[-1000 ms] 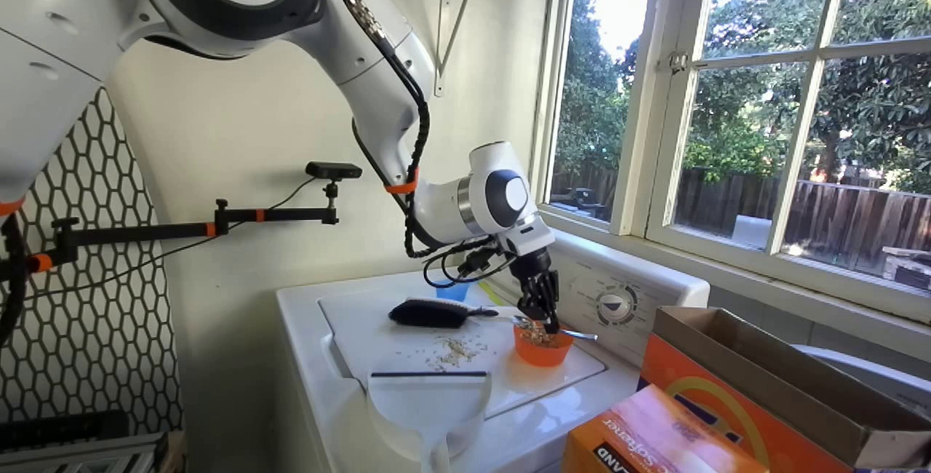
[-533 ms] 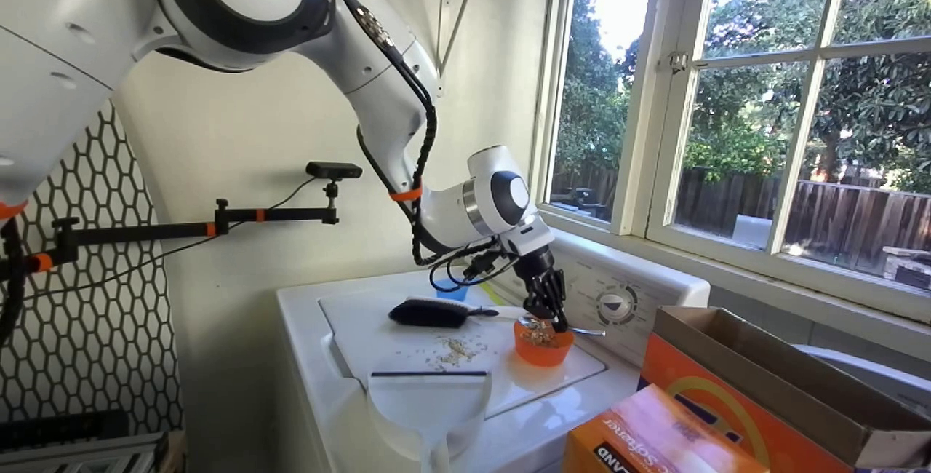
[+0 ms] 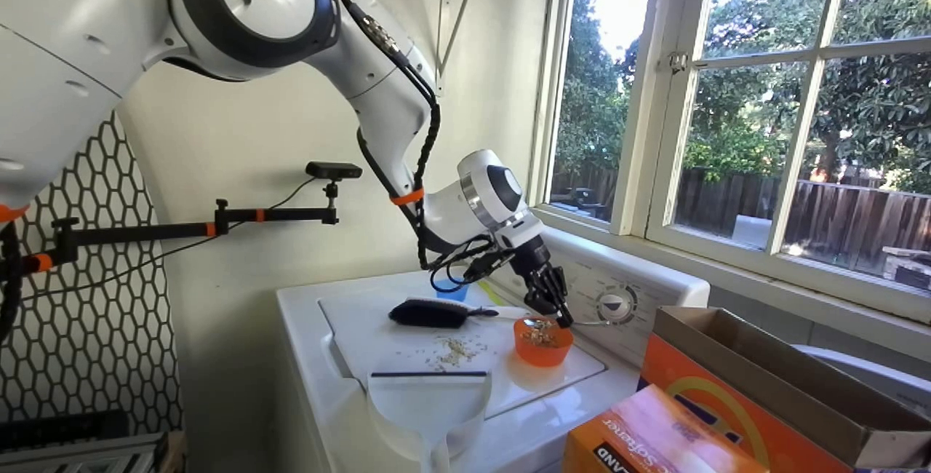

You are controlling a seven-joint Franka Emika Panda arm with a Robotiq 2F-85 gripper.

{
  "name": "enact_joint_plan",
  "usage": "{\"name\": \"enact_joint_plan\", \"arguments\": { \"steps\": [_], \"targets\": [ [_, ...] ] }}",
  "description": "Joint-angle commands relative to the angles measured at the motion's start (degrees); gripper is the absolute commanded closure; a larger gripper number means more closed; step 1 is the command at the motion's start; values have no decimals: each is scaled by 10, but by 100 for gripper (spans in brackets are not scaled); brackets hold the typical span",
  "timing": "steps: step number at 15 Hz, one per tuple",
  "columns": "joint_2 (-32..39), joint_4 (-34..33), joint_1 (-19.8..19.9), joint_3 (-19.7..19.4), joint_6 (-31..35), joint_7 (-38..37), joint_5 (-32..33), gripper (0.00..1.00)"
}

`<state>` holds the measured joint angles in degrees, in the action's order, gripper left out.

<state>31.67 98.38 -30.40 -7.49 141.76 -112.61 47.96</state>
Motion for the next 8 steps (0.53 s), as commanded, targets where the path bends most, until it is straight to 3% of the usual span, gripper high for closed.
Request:
{"name": "enact_joint_plan", "arguments": {
  "steps": [1, 8],
  "targets": [
    [15, -27, 1, 17, -46, -46, 50, 98],
    [29, -55, 6, 51, -124, -86, 125, 98]
  ]
}}
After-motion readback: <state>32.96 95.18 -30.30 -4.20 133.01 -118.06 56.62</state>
